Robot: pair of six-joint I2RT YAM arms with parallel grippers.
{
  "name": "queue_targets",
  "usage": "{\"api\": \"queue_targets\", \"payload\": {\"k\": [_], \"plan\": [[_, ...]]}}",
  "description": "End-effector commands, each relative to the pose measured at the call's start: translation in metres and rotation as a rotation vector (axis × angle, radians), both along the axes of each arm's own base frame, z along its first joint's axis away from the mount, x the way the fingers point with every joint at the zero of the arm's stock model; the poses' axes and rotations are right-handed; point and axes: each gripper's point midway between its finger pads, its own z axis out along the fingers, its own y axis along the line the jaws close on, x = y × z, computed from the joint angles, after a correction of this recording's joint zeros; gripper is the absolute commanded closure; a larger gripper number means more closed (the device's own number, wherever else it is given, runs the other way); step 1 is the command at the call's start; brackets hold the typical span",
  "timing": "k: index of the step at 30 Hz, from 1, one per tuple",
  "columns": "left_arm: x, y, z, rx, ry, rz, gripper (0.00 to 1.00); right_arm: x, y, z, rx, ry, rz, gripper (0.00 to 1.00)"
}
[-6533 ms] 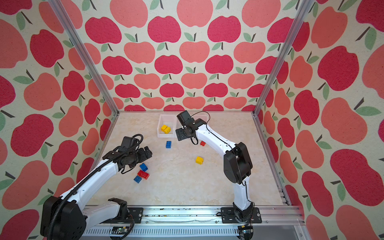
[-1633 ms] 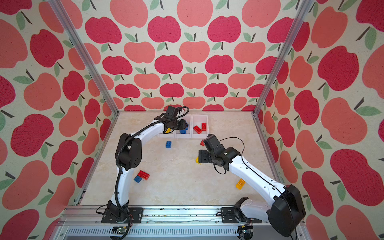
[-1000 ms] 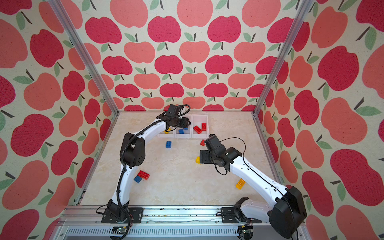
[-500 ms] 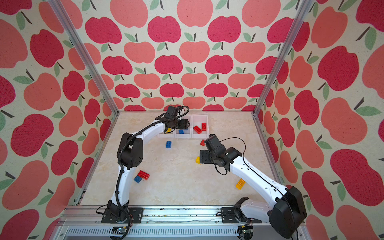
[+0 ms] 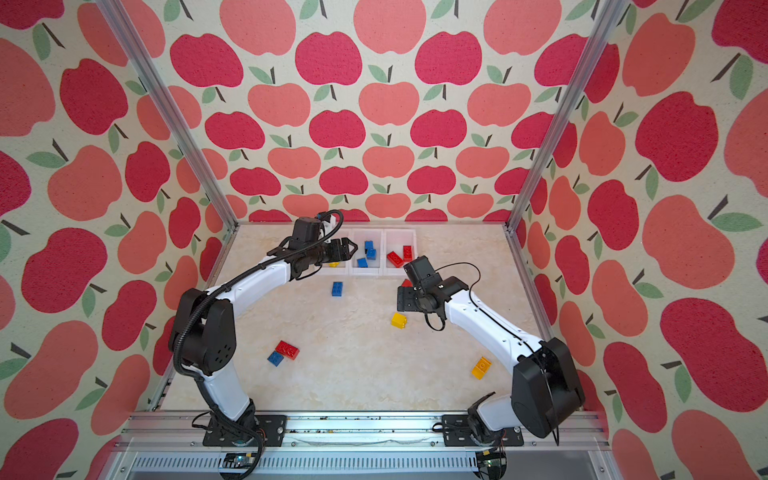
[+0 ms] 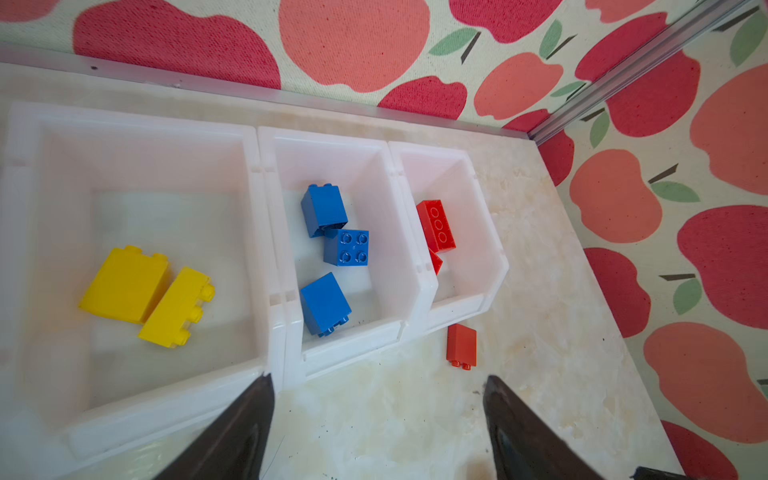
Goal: Sort the legos into containers by color
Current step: 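Raise the left gripper while the right gripper moves to the red brick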
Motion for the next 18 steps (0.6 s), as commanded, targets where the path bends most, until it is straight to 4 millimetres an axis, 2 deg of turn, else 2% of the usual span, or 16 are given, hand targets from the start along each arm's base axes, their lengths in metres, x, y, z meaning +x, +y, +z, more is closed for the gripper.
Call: {"api": "queue_targets", "payload": {"k": [1,8,18], "plan": [[-0.014,0.016,0.009,-0.053,-0.012,0.029,0.17,0.024,0.004,0.000,-0.004,-0.031,-0.001,0.14],[-0.049,0.050,0.019,-0.054,-0.029,0.090,0.16,0.058,0.005,-0.026,-0.025,-0.024,-0.053,0.18],[-0.074,0.078,0.023,-0.062,-0.031,0.139,0.14,0.099,0.016,-0.051,-0.003,-0.047,-0.122,0.22]]}}
